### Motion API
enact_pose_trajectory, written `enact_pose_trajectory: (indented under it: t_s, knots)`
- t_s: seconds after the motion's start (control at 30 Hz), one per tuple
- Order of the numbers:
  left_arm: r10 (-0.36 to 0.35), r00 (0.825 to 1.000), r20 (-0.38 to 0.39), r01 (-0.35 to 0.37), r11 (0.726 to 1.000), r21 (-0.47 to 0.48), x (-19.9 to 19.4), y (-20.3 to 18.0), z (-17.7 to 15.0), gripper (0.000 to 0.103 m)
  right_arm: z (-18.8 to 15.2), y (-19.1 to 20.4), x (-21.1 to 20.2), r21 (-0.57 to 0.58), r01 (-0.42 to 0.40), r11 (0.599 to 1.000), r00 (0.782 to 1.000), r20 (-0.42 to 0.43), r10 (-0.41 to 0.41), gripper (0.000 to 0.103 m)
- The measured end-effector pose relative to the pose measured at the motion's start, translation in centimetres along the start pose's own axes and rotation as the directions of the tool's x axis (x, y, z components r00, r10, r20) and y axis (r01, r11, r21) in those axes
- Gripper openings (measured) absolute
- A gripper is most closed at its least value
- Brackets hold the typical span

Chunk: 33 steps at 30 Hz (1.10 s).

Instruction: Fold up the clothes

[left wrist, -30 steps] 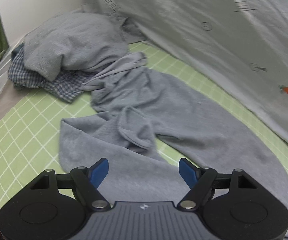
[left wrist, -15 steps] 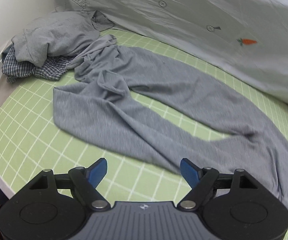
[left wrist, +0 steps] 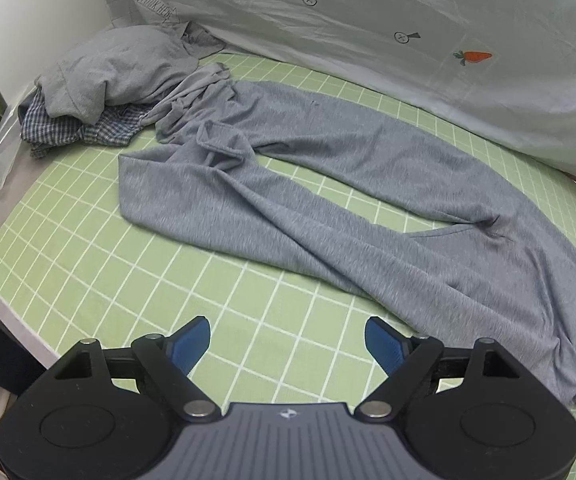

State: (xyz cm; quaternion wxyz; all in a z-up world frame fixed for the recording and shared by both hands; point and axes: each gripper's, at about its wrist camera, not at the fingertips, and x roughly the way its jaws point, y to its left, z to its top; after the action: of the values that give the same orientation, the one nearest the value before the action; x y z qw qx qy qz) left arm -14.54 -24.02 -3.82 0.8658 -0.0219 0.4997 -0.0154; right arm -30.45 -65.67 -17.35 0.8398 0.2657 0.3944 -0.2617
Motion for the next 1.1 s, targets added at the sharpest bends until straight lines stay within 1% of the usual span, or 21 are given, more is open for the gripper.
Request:
enact_pose_trajectory:
  t_s: [0.03, 0.07, 0.13, 0.17, 0.23, 0.27, 0.3, 0.33, 0.37, 0.4, 0.43, 0.53, 0.57, 0.67, 0.83, 0.93, 0.97, 1.0, 1.03, 1.07, 1.1]
  knots:
    - [-0.001, 1.000, 0.006, 0.001, 1.000, -0.002, -0.1, 0.0, 0.1, 0.085, -0.1, -0.1, -1.2, -0.021, 0.009, 1.000, 1.000, 0.027, -0.009, 0.009]
    - [-0.003, 1.000, 0.012, 0.003, 1.000, -0.005, -0.2, -0.1, 0.3, 0.085, -0.2, -0.3, -2.5, -0.036, 0.036, 0.999, 0.997, 0.063, -0.034, 0.009]
    - [0.004, 1.000, 0.026, -0.004, 1.000, -0.011, -0.3, -0.1, 0.7, 0.085, -0.6, -1.4, -4.0, -0.031, 0.087, 0.996, 0.993, 0.088, -0.084, 0.009]
    - [0.006, 1.000, 0.023, -0.006, 1.000, -0.016, -0.1, -0.2, 0.9, 0.085, -0.8, -2.1, -3.9, -0.022, 0.106, 0.994, 0.992, 0.064, -0.105, 0.009]
    - [0.010, 1.000, 0.016, -0.009, 1.000, -0.026, 0.4, -0.2, 1.4, 0.085, -1.3, -3.4, -2.6, 0.008, 0.123, 0.992, 0.992, -0.024, -0.123, 0.012]
    - [0.007, 1.000, 0.008, -0.006, 1.000, -0.030, 0.6, -0.2, 1.7, 0.085, -1.3, -3.9, -2.3, 0.040, 0.116, 0.992, 0.992, -0.045, -0.114, 0.022]
    - [0.003, 1.000, 0.000, -0.003, 0.999, -0.034, 0.9, -0.1, 1.9, 0.085, -1.2, -3.9, -2.5, 0.054, 0.110, 0.993, 0.994, -0.034, -0.108, 0.037]
    - [-0.001, 1.000, 0.002, 0.001, 0.999, -0.035, 1.1, -0.2, 2.2, 0.085, -0.8, -3.6, -3.1, 0.050, 0.105, 0.993, 0.994, 0.006, -0.106, 0.048]
    - [-0.002, 1.000, 0.007, 0.002, 0.999, -0.033, 1.2, -0.3, 2.5, 0.085, -0.4, -3.3, -3.7, 0.046, 0.101, 0.994, 0.994, 0.045, -0.103, 0.071]
    - [-0.002, 1.000, 0.008, 0.002, 1.000, -0.030, 1.3, -0.4, 2.8, 0.085, 0.0, -2.9, -4.3, 0.042, 0.097, 0.994, 0.991, 0.085, -0.100, 0.086]
    - [-0.006, 1.000, 0.006, 0.006, 1.000, -0.027, 1.5, -0.6, 3.1, 0.085, 0.6, -2.6, -4.5, 0.041, 0.086, 0.995, 0.990, 0.111, -0.090, 0.089]
    - [-0.018, 1.000, 0.003, 0.018, 1.000, -0.019, 2.2, -1.2, 4.1, 0.086, 3.0, -1.6, -3.8, 0.035, 0.042, 0.999, 0.989, 0.143, -0.046, 0.090]
    - [-0.019, 1.000, 0.006, 0.019, 1.000, -0.017, 2.4, -1.4, 4.5, 0.086, 3.9, -0.9, -3.1, 0.024, 0.043, 0.999, 0.989, 0.142, -0.046, 0.091]
    - [-0.022, 1.000, 0.012, 0.023, 1.000, -0.014, 3.1, -1.9, 5.9, 0.086, 6.4, 1.1, -0.1, -0.028, 0.035, 0.999, 0.990, 0.140, -0.031, 0.099]
    - [-0.032, 0.999, 0.008, 0.033, 0.999, -0.026, 5.0, -3.0, 8.6, 0.087, 9.8, 3.7, 7.3, -0.070, 0.007, 0.998, 0.999, 0.039, -0.004, 0.099]
    - [-0.039, 0.999, 0.017, 0.039, 0.999, -0.011, 5.9, -4.2, 10.3, 0.087, 10.3, 5.0, 9.2, -0.091, 0.002, 0.996, 1.000, 0.010, -0.001, 0.099]
    - [-0.037, 0.999, 0.017, 0.037, 0.999, -0.002, 6.0, -4.6, 10.7, 0.087, 10.2, 5.3, 9.5, -0.098, 0.009, 0.995, 1.000, 0.002, -0.009, 0.095]
    - [-0.035, 0.999, 0.014, 0.035, 0.999, 0.009, 6.2, -5.0, 11.0, 0.087, 10.2, 5.6, 9.8, -0.106, 0.015, 0.994, 1.000, -0.006, -0.016, 0.085]
    - [-0.042, 0.999, 0.014, 0.042, 0.999, 0.019, 6.3, -5.1, 11.0, 0.087, 10.1, 5.9, 10.1, -0.114, 0.021, 0.993, 1.000, -0.013, -0.023, 0.078]
    - [-0.049, 0.999, 0.015, 0.049, 0.998, 0.029, 6.3, -5.3, 11.1, 0.087, 10.1, 6.2, 10.3, -0.122, 0.027, 0.992, 0.999, -0.021, -0.030, 0.057]
    - [-0.066, 0.998, 0.011, 0.066, 0.997, 0.048, 6.4, -5.5, 11.1, 0.087, 10.1, 6.6, 10.6, -0.130, 0.033, 0.991, 0.999, -0.028, -0.037, 0.040]
